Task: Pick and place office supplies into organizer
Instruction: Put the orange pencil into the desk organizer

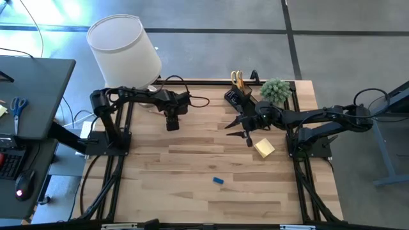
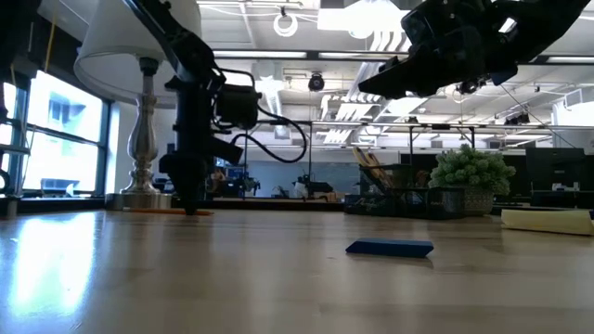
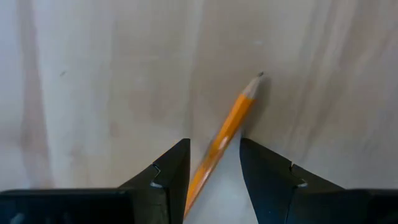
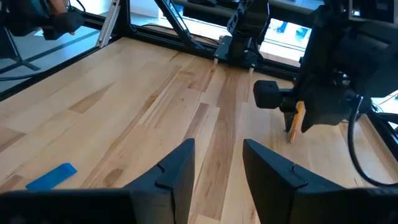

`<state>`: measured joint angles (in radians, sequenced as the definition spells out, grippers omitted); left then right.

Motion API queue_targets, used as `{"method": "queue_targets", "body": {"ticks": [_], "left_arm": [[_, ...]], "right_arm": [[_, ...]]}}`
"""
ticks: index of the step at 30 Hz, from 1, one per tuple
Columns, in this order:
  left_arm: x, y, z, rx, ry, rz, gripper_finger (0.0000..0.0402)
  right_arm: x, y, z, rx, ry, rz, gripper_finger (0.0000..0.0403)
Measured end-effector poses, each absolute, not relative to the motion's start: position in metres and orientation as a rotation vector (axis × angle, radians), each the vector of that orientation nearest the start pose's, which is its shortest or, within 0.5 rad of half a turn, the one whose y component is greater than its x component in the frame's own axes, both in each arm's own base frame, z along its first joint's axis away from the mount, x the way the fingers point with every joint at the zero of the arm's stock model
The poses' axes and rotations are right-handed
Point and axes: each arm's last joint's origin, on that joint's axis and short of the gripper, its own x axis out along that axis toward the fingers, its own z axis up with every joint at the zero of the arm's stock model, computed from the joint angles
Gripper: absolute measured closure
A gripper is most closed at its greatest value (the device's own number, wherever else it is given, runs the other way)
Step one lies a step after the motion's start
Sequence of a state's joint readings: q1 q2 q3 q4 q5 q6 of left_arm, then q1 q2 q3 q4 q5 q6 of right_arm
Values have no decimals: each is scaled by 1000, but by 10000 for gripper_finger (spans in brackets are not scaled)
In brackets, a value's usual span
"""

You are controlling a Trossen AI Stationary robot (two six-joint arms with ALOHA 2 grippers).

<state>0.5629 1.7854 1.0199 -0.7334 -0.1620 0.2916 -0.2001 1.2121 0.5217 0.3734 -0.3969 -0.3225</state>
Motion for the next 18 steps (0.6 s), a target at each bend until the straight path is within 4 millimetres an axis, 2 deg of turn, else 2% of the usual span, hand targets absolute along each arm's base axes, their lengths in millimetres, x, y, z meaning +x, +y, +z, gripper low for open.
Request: {"method": "queue_targets", "body": {"ticks": [6, 9, 12, 16, 18], "left_arm": [[254, 165, 135, -111, 1549, 334, 274], [255, 164, 135, -113, 1549, 334, 287], [256, 162, 135, -109, 1552, 331, 319], [257, 159, 134, -103, 1553, 314, 383], [259, 158, 134, -117, 1541, 313, 392]], "right_arm": [[241, -38, 211, -225, 272, 242, 274], [241, -38, 211, -225, 272, 242, 274], [241, -38, 211, -225, 272, 242, 274], [241, -38, 211, -225, 273, 242, 274], [241, -38, 211, -225, 272, 242, 274]]}}
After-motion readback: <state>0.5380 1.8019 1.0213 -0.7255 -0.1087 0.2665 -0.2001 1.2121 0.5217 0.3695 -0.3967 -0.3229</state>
